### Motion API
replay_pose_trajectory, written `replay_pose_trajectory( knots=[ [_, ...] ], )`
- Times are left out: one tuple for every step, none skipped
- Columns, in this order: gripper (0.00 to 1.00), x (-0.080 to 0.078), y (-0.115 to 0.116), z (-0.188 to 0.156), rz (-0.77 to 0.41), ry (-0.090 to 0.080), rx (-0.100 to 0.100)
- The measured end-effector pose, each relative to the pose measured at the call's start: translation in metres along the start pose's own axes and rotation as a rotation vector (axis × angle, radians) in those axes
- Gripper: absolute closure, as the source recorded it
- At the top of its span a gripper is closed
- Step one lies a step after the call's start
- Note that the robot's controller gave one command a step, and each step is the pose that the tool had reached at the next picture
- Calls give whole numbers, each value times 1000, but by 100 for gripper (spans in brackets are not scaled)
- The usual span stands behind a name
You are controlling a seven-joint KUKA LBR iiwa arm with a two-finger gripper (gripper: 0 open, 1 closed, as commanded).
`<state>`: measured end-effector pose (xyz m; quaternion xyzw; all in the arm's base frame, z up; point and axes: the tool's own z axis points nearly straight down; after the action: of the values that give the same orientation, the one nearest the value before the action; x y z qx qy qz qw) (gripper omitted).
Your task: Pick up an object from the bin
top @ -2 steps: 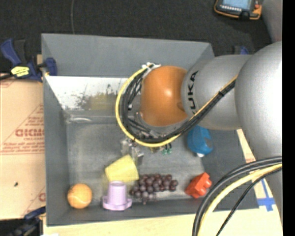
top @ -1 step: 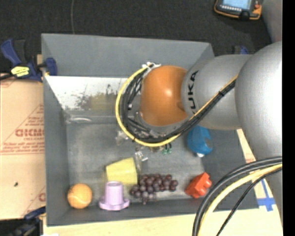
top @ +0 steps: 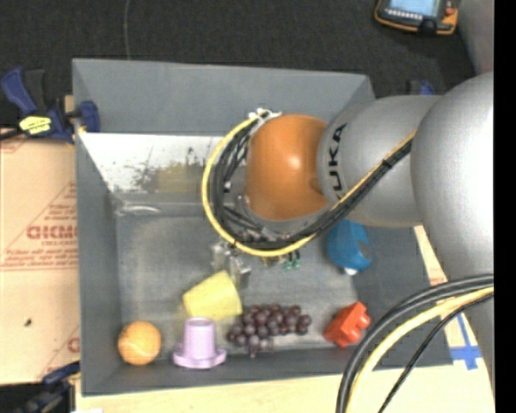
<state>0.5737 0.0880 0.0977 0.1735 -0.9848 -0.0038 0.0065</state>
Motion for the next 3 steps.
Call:
replay_pose_trajectory(
  knots=[
    [100, 0, 0, 0, 0, 0, 0],
    [0, -16, 26, 27, 197, 0, -2],
    [100, -16, 26, 27, 197, 1, -2]
  ],
)
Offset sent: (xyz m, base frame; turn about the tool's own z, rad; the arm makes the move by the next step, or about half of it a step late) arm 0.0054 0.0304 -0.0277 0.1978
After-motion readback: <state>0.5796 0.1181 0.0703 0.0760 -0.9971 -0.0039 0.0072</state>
